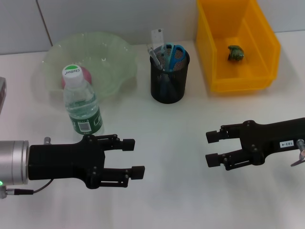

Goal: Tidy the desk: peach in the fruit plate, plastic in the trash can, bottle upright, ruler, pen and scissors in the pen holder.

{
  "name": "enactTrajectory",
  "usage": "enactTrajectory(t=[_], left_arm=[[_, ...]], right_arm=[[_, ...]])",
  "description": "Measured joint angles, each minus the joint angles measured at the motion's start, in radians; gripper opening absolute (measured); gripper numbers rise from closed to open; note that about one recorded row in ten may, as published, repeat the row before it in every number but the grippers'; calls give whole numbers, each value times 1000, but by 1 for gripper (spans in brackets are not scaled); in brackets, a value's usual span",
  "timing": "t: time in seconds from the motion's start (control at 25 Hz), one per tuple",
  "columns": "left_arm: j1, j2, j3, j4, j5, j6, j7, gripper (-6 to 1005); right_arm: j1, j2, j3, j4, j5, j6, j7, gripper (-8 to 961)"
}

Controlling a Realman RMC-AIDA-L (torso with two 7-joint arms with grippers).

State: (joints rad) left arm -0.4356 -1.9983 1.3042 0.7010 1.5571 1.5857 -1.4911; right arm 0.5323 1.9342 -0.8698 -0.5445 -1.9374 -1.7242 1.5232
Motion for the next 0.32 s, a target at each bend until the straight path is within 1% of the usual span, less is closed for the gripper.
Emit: enactTrajectory(t=[0.32], left_arm=[[0,0,0,0,0,2,0,792]], right_arm=[[-2,0,0,0,0,0,0,826]])
